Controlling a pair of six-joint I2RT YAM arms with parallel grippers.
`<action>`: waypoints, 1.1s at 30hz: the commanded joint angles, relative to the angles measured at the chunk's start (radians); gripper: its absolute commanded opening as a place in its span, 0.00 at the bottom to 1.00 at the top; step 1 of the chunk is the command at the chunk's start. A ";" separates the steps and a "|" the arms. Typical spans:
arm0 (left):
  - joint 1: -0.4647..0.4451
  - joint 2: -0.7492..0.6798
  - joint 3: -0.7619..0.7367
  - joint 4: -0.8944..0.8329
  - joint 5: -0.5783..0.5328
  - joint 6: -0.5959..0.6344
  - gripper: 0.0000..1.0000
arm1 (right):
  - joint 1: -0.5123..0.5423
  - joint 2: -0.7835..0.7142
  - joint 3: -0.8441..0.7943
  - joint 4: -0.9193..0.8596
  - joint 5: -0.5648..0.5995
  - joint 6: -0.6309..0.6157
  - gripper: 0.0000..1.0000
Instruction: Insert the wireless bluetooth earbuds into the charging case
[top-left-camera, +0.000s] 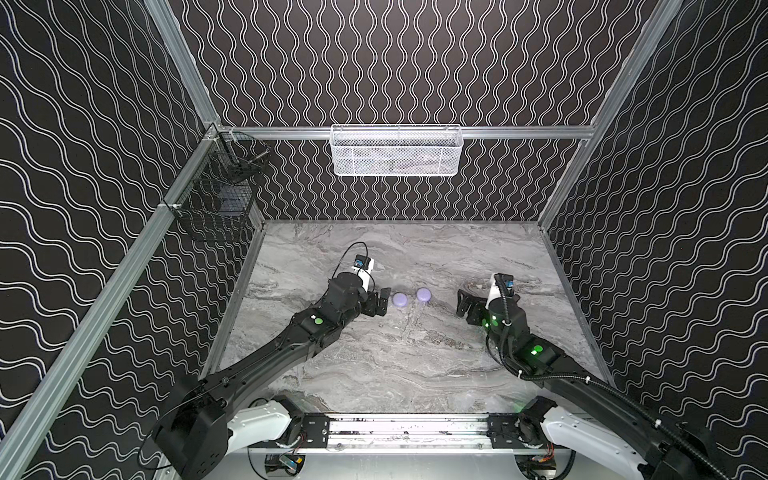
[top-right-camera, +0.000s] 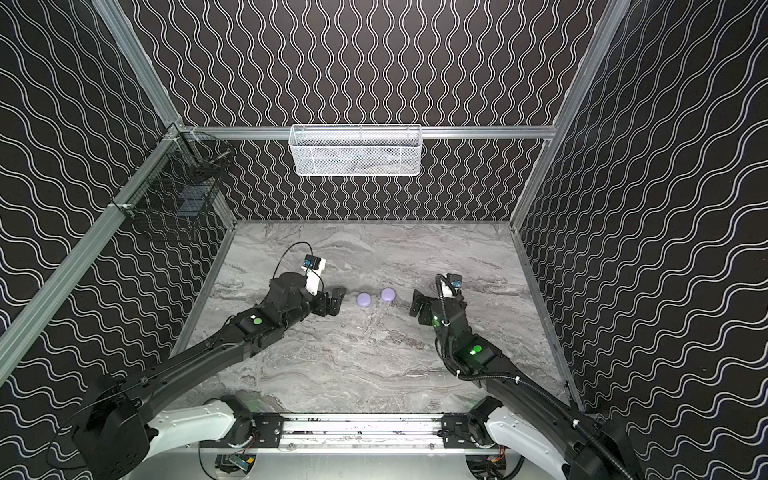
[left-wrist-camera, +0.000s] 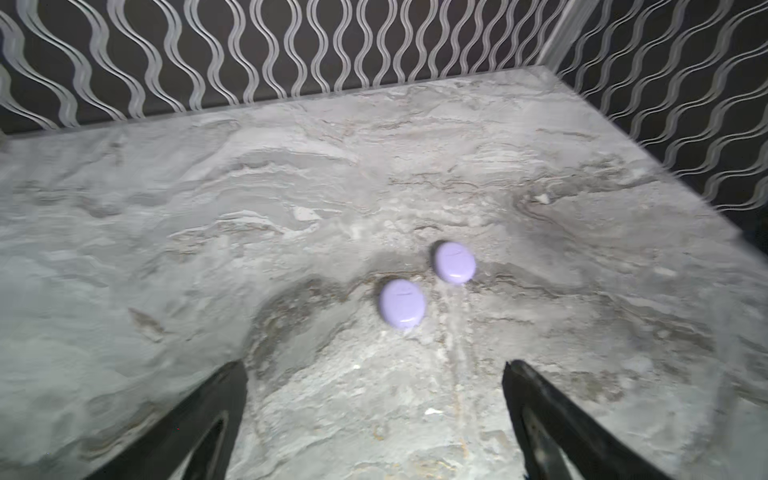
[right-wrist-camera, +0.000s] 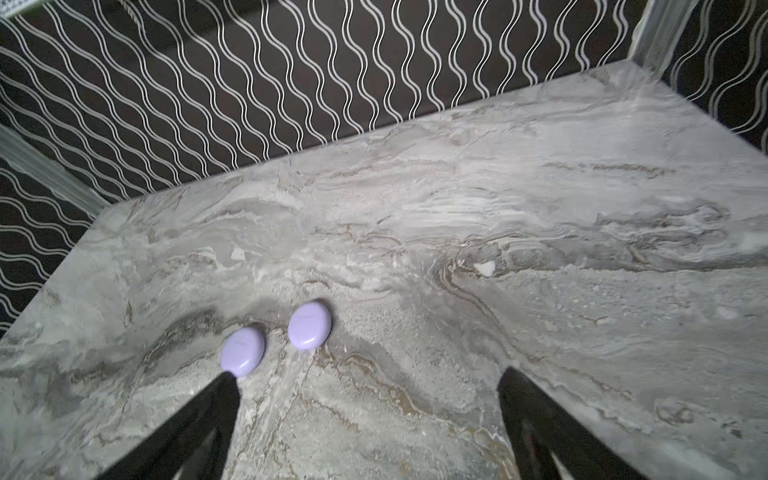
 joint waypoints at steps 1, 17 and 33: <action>0.006 -0.067 -0.051 0.071 -0.140 0.037 0.99 | -0.029 -0.022 0.040 -0.050 0.034 -0.019 0.99; 0.159 -0.197 -0.250 0.490 -0.138 0.343 0.99 | -0.163 -0.046 0.085 -0.049 -0.020 -0.115 0.99; 0.532 0.019 -0.233 0.531 0.237 0.262 0.99 | -0.202 -0.064 -0.138 0.282 -0.118 -0.297 0.99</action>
